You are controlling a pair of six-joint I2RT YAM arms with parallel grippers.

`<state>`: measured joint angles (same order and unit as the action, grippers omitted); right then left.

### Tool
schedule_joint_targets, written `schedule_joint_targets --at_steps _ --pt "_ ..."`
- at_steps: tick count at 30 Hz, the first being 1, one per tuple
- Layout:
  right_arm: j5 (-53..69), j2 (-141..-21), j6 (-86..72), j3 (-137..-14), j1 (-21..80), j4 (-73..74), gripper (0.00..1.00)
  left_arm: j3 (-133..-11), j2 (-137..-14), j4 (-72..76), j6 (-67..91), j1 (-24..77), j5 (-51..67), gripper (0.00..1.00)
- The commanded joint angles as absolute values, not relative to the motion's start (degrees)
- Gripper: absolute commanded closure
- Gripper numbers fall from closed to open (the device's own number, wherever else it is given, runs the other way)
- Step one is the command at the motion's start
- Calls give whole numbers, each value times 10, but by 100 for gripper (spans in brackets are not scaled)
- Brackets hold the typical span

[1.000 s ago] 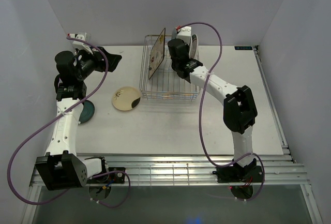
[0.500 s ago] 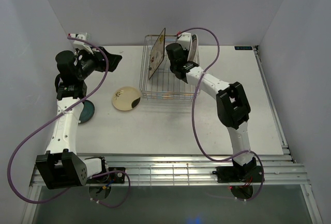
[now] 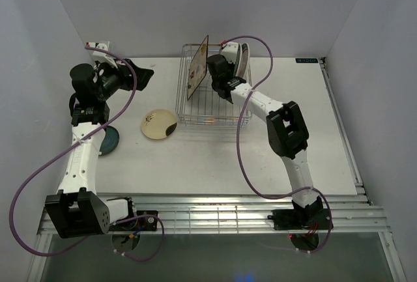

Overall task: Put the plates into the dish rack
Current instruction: Insert the plate into the dish rack.

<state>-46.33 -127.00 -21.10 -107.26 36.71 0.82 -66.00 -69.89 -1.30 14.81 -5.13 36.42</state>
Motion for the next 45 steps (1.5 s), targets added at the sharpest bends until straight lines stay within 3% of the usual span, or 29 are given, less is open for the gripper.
schedule_joint_targets --at_steps 1,22,30,41,45 --pt "-477 -1280 -224 -1127 364 -29 92 -655 -693 -9 142 -49 371 2" --pt "-414 -1321 -243 -1137 364 -24 91 -657 -696 -9 139 -49 375 2" --pt "-407 -1318 -243 -1127 367 -29 77 -657 -697 -9 139 -49 376 2" --pt "-412 -1283 -240 -1080 374 -46 75 -657 -694 -11 136 -49 376 2" --pt "-410 -1265 -236 -1060 374 -54 62 -657 -695 -10 136 -49 375 2"
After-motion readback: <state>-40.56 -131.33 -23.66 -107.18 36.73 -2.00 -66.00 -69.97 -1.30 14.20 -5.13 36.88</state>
